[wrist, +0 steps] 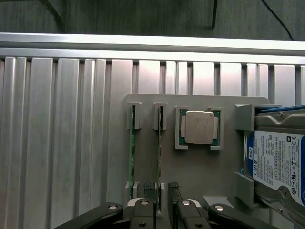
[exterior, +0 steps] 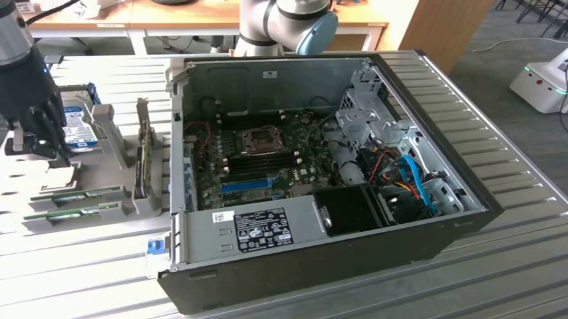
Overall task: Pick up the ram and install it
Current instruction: 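Pick up the ram and move it above insertion slot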
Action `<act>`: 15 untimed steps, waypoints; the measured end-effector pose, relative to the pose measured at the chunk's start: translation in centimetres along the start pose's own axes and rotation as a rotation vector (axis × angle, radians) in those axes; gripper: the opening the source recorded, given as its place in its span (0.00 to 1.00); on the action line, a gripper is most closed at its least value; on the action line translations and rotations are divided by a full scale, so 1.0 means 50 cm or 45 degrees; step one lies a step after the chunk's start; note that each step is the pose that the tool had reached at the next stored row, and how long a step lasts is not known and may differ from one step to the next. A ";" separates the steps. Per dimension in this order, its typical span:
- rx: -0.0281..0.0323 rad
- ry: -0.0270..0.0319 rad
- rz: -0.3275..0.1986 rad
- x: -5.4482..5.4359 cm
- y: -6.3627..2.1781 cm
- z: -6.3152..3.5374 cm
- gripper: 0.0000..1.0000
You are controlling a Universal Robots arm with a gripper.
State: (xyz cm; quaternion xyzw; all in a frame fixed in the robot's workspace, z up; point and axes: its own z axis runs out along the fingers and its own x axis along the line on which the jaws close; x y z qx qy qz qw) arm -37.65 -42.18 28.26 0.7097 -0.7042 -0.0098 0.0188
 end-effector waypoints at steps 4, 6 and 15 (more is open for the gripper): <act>0.0000 0.0001 0.000 0.000 0.000 0.015 0.25; -0.0001 0.0002 0.000 0.000 0.000 0.023 0.25; 0.0000 0.0000 0.000 0.019 0.000 0.023 0.25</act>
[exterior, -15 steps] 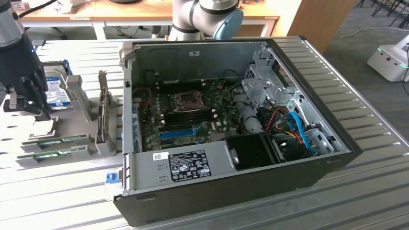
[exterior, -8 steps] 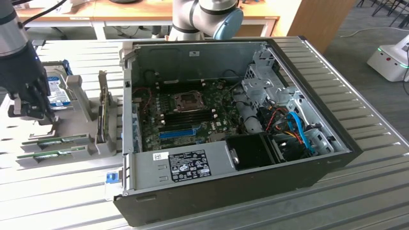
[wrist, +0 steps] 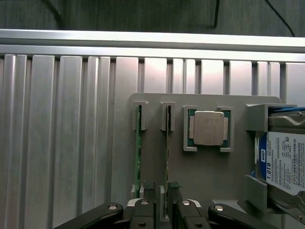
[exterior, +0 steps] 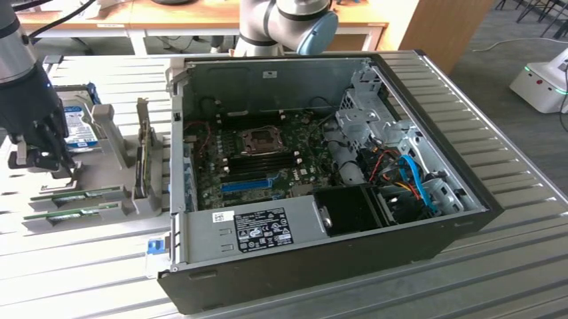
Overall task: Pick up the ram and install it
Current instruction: 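Pick up the ram and move it above insertion slot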
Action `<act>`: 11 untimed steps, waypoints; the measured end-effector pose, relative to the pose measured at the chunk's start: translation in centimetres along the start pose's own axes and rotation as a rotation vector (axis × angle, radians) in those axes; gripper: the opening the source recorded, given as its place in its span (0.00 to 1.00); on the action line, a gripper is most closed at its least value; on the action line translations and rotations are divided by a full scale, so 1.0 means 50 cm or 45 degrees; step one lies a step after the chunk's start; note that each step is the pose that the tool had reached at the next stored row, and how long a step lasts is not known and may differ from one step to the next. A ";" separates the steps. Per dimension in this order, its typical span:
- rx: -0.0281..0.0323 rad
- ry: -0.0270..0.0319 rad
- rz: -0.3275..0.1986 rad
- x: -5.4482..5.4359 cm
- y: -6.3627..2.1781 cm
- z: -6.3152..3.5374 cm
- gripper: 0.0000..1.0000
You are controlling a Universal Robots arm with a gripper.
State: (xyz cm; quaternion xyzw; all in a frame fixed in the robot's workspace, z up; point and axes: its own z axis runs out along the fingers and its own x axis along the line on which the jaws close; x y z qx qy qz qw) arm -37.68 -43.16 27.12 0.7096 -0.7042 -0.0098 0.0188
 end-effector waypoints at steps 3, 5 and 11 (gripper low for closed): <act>-0.0001 0.0000 0.000 0.008 0.000 0.000 0.25; 0.0000 0.0000 0.000 0.013 0.000 0.000 0.25; 0.0000 -0.0001 0.000 0.018 0.000 0.000 0.25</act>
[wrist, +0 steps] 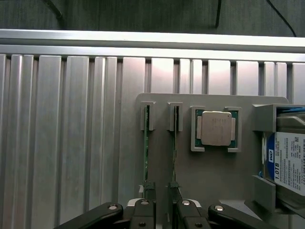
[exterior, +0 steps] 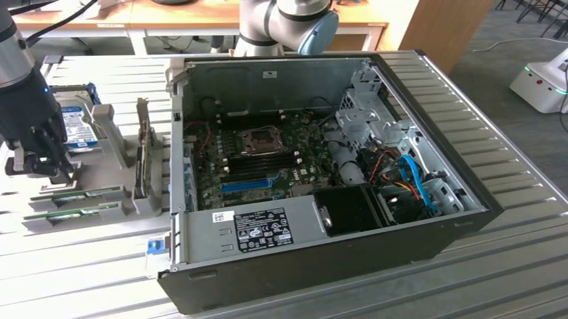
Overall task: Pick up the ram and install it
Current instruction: 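Pick up the ram and move it above insertion slot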
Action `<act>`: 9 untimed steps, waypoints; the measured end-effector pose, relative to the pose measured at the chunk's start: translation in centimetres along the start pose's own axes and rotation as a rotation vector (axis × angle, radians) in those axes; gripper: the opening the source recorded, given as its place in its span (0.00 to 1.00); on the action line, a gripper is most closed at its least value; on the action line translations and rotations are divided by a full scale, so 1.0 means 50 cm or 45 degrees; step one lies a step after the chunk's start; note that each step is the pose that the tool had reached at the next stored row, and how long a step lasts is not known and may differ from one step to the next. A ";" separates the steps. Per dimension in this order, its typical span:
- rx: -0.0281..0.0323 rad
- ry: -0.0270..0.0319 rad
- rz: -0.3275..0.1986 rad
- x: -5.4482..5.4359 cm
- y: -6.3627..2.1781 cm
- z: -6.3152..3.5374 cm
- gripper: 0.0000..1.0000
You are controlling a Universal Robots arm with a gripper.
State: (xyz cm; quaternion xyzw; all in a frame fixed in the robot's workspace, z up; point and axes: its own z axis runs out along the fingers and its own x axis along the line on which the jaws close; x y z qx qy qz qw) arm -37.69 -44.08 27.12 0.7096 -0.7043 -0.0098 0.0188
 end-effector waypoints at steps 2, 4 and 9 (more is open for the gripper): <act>0.0001 0.0000 0.000 0.000 0.000 0.000 0.25; 0.0002 -0.0001 0.000 0.000 0.000 0.003 0.25; -0.0001 0.0001 0.000 0.000 0.000 0.012 0.25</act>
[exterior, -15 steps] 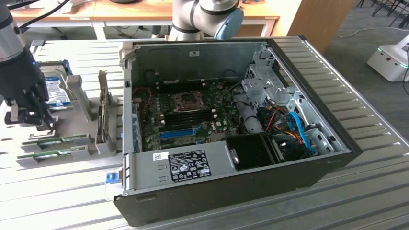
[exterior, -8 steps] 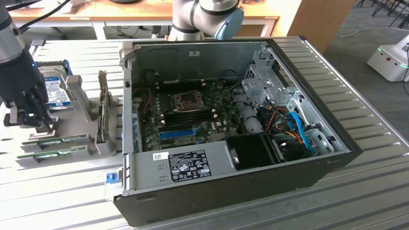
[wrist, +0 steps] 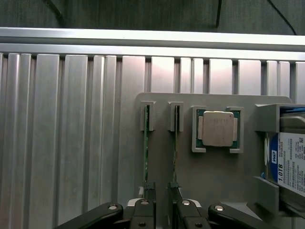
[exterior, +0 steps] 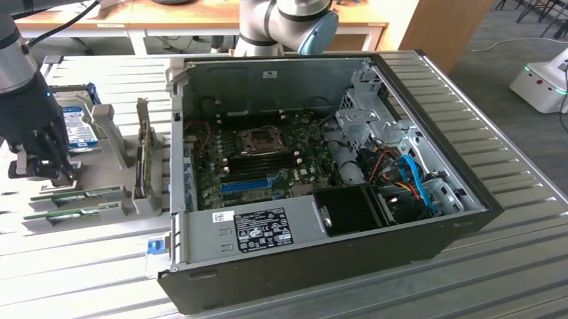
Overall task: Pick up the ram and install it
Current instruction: 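Pick up the ram and move it above insertion slot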
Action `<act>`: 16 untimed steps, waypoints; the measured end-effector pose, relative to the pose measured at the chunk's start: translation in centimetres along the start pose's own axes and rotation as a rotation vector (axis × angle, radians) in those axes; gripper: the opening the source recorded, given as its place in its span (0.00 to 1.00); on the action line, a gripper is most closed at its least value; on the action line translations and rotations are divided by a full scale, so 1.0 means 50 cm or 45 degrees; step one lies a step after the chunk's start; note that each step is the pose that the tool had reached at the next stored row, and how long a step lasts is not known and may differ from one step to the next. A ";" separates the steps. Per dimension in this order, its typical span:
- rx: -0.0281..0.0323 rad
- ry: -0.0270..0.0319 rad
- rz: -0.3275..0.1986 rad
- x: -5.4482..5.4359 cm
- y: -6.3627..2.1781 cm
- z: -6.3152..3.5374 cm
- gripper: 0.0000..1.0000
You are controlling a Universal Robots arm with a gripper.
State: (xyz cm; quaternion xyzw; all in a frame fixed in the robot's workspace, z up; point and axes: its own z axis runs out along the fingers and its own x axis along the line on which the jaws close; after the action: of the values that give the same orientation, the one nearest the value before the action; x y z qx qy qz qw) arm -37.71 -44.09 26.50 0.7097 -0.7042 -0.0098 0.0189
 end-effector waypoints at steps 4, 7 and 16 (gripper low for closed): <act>-0.0002 0.0002 0.000 0.000 0.000 0.004 0.25; 0.0001 -0.0001 0.000 0.000 0.000 0.004 0.25; 0.0001 -0.0001 0.000 0.016 0.000 0.004 0.25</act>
State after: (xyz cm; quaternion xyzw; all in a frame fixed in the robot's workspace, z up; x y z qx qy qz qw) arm -37.72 -44.88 26.29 0.7097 -0.7042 -0.0098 0.0188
